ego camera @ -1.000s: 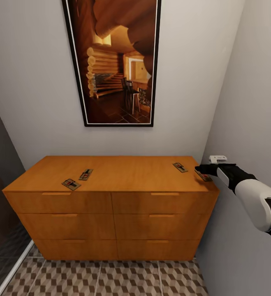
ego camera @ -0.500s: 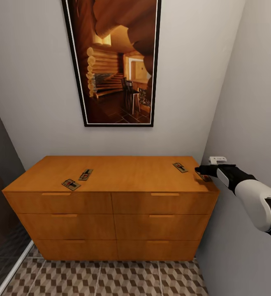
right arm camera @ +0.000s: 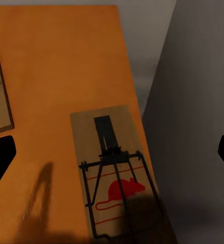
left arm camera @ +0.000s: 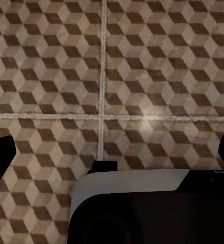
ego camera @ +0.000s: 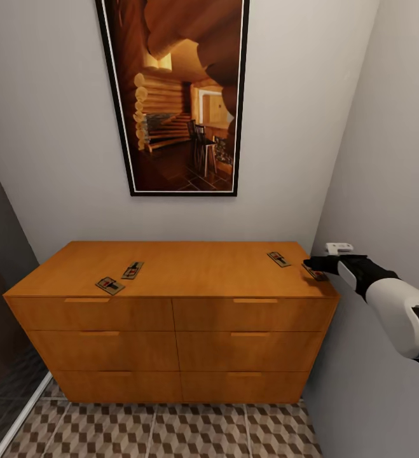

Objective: Take the four mousetraps from the cabinet in the bathroom and place them on the bathroom floor. Make sure all four end up on the same floor surface, and ensure that at least two of them are either under or directly next to the same bathroom sink.

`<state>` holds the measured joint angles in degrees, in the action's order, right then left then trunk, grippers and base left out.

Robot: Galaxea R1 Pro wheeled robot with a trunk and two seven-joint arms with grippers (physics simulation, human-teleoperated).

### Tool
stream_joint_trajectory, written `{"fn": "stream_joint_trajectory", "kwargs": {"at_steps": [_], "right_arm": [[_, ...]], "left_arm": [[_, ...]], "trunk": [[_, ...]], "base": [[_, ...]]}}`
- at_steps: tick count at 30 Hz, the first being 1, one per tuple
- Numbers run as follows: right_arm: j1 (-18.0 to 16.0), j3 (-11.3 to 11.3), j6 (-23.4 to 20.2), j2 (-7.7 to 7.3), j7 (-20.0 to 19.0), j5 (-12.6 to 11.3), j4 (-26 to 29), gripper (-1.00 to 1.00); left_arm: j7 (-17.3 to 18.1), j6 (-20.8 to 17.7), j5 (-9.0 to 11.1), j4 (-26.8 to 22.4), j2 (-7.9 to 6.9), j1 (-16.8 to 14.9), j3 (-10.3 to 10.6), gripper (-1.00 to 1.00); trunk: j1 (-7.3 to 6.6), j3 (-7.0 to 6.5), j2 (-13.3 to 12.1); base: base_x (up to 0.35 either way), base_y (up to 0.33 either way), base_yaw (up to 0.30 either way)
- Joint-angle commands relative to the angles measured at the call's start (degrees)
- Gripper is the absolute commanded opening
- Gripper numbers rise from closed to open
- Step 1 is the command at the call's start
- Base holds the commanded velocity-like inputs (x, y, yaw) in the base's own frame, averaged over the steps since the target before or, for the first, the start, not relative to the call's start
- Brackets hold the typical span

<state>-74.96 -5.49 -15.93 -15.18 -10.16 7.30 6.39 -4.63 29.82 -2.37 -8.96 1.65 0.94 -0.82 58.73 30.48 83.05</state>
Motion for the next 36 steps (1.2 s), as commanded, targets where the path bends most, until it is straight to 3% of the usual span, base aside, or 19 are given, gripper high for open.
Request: {"fn": "stream_joint_trajectory", "kwargs": {"at_steps": [1, 36], "right_arm": [[-0.01, -0.49, -0.33, -0.07, -0.3, 0.61, 0.12, 1.0], [0.1, -0.4, 2.66, -0.2, -0.3, 0.61, -2.29, 1.0]], "left_arm": [[-0.29, 0.06, -0.26, -0.09, 0.02, 0.03, -0.06, 1.0], [-0.29, 0.06, -0.26, -0.01, 0.02, 0.03, -0.06, 1.0]], "trunk": [[0.0, 0.05, 0.03], [0.0, 0.05, 0.03]], "base": [[0.0, 0.0, 0.0], [0.0, 0.0, 0.0]]}}
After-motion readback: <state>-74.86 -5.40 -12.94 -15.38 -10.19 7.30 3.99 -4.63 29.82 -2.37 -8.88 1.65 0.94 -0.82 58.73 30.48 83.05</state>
